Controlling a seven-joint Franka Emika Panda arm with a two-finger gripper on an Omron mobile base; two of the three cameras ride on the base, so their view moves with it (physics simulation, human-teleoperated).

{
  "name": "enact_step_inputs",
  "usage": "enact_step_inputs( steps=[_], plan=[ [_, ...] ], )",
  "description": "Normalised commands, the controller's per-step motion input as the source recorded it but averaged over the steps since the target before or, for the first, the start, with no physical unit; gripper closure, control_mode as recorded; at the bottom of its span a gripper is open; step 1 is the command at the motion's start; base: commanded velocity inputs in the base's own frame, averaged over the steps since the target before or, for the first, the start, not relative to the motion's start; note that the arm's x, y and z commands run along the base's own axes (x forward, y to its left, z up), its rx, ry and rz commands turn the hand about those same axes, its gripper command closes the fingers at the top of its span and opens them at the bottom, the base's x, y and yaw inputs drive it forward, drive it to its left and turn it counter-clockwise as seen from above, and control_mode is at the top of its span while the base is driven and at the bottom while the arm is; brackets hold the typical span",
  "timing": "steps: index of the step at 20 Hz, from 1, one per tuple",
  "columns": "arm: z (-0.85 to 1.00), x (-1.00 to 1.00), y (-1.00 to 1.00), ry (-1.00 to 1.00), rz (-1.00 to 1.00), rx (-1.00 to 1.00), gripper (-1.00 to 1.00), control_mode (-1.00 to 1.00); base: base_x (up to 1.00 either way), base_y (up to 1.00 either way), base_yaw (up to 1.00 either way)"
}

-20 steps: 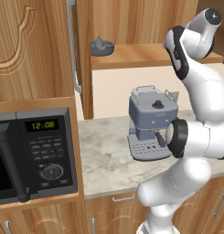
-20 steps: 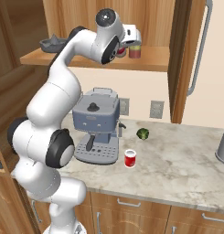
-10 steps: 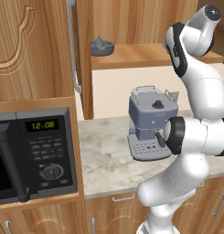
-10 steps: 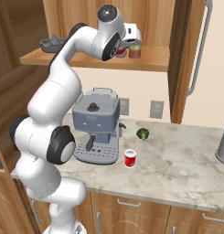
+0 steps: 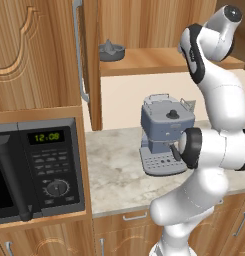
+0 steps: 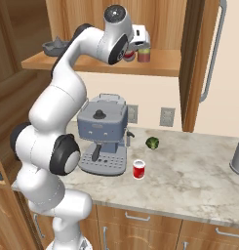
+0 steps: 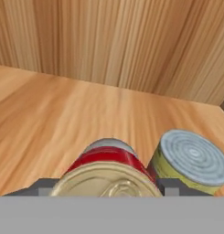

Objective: Pick the cans from the counter and place them in their designated side in the cabinet.

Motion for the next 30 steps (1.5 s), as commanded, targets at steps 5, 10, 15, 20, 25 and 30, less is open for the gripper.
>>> enact_step_inputs(
  steps=[5, 10, 15, 20, 25, 30],
  plan=[
    [-0.06, 0.27, 0.0, -0.02, 0.05, 0.0, -1.0, -1.0, 0.0, 0.0, 0.0],
    [-0.01, 0.48, 0.0, -0.01, 0.05, 0.0, -1.0, -1.0, 0.0, 0.0, 0.0],
    [0.02, -0.03, -0.03, -0.08, 0.07, 0.0, -1.0, -1.0, 0.0, 0.0, 0.0],
    [0.01, -0.09, 0.0, -0.1, 0.08, 0.0, -1.0, -1.0, 0.0, 0.0, 0.0],
    [0.0, -0.18, 0.03, -0.11, 0.07, 0.0, -1.0, -1.0, 0.0, 0.0, 0.0],
    [-0.02, -0.49, 0.23, -0.12, 0.06, 0.0, -1.0, -1.0, 0.0, 0.0, 0.0]
  ],
)
